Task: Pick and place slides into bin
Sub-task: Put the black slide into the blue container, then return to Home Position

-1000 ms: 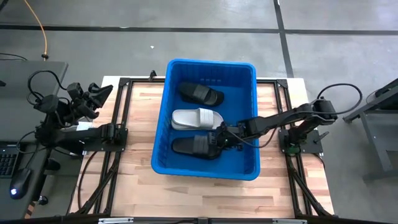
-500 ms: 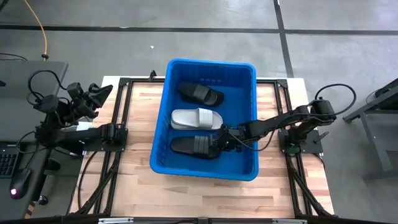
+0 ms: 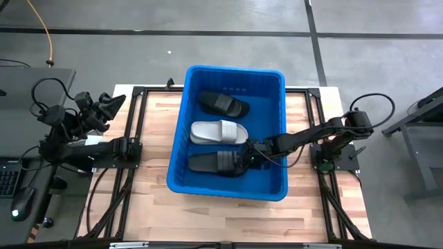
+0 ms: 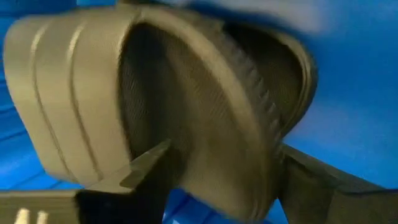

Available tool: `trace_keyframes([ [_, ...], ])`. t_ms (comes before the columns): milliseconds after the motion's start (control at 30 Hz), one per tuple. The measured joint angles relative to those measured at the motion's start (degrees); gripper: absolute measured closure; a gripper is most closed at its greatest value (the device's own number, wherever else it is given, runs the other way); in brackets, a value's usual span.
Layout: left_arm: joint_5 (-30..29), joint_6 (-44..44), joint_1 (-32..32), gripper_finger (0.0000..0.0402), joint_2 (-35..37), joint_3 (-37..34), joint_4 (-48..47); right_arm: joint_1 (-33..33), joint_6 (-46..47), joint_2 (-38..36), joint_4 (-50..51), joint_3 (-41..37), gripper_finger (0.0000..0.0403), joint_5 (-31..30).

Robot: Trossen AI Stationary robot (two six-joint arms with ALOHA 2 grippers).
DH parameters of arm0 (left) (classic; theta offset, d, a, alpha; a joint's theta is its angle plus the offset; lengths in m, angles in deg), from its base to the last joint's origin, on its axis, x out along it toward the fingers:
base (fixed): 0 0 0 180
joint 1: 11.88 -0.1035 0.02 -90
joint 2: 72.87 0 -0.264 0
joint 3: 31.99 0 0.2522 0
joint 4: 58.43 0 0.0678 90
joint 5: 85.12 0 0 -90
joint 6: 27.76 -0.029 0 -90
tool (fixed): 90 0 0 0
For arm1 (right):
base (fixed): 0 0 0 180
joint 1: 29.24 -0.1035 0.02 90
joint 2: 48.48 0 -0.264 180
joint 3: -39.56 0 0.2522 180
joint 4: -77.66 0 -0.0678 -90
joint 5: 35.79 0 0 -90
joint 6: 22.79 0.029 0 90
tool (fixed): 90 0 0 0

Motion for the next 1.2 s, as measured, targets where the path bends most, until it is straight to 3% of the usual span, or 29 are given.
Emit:
trace_keyframes([
  [433,3.8,-2.3,0.0,0.0328,0.0,0.0,-0.6,0.0,2.7,-0.7,0.6,0.1,0.0164,8.3],
  [633,5.2,-3.3,0.0,0.0328,0.0,0.0,1.5,-2.4,-4.7,-4.5,-3.4,3.9,0.0164,0.4],
  [733,6.0,-2.9,0.0,0.0328,0.0,0.0,2.2,-3.4,-14.0,-7.5,-7.8,7.3,0.0164,-6.5],
  [900,5.6,-2.8,0.0,0.0328,0.0,0.0,2.6,-3.9,-27.0,-14.0,-6.3,11.6,0.0162,-17.8],
  [967,4.1,-3.1,0.0,0.0328,0.0,0.0,2.9,-3.9,-31.2,-16.0,-5.1,12.3,0.0162,-18.3],
  [1067,1.2,-3.4,0.0,0.0328,0.1,0.0,0.7,-4.0,-27.1,-18.9,-2.1,12.4,0.0162,-19.4],
  [1200,2.5,-3.8,0.0,0.0327,0.3,0.1,-0.4,-4.8,-24.6,-19.7,0.3,12.4,0.0162,-17.0],
])
